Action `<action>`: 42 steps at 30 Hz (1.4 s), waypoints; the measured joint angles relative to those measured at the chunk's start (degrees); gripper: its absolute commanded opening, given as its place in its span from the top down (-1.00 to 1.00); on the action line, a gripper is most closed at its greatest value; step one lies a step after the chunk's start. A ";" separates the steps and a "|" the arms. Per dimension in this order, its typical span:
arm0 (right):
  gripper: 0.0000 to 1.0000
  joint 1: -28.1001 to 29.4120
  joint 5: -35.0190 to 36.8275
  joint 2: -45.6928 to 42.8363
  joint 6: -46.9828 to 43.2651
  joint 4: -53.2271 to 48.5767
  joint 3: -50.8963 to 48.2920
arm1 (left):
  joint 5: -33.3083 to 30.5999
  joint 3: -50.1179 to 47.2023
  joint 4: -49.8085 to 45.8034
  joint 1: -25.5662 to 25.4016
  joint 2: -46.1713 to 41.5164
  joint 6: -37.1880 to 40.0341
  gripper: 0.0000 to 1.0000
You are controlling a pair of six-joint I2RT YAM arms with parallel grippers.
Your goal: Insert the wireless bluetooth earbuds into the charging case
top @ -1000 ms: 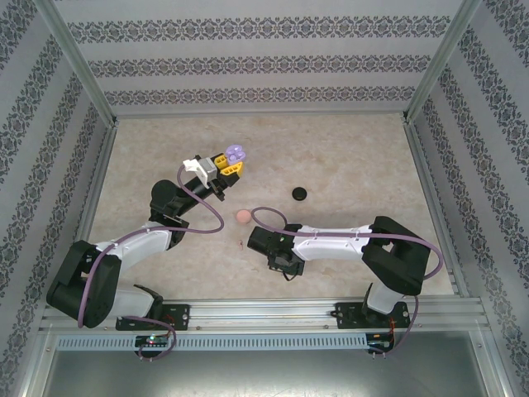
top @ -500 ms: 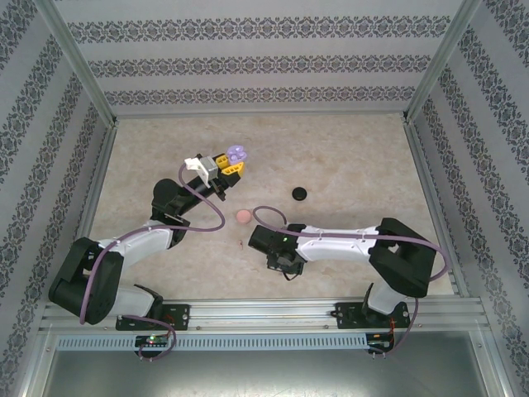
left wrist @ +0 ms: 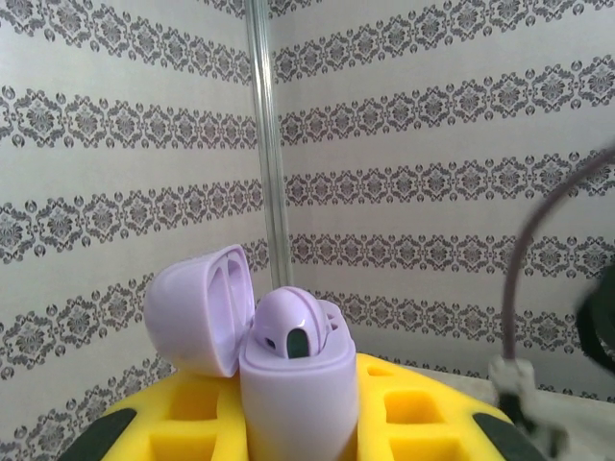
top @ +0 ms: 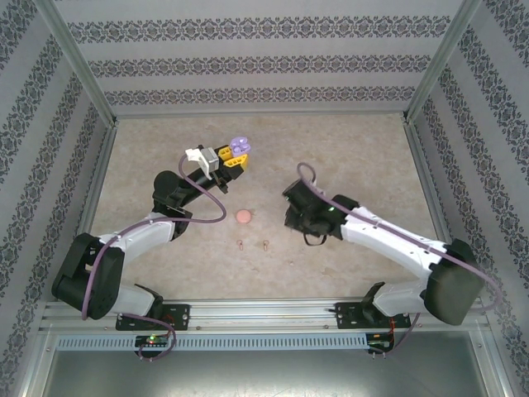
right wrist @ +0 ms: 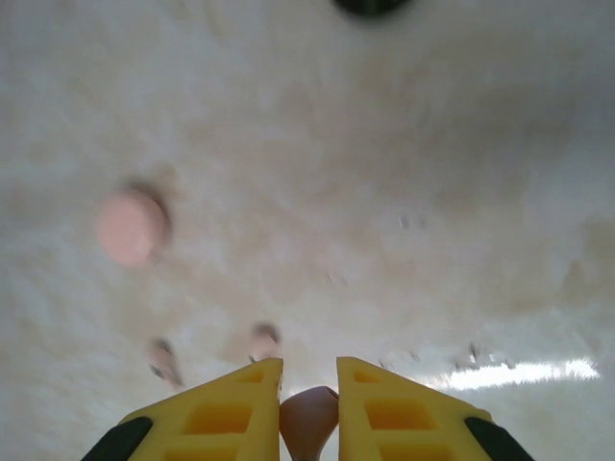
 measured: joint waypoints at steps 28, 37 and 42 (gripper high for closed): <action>0.62 -6.97 -8.70 5.11 -23.39 3.89 34.25 | 4.68 7.39 -1.01 -3.76 9.73 0.68 1.00; 0.62 -4.68 -8.55 7.08 -23.56 4.85 34.77 | 4.72 8.07 -0.83 -3.93 10.64 0.63 1.00; 0.62 -4.59 -8.55 7.98 -23.54 4.94 34.77 | 4.72 8.44 -0.66 -3.93 10.69 0.57 1.00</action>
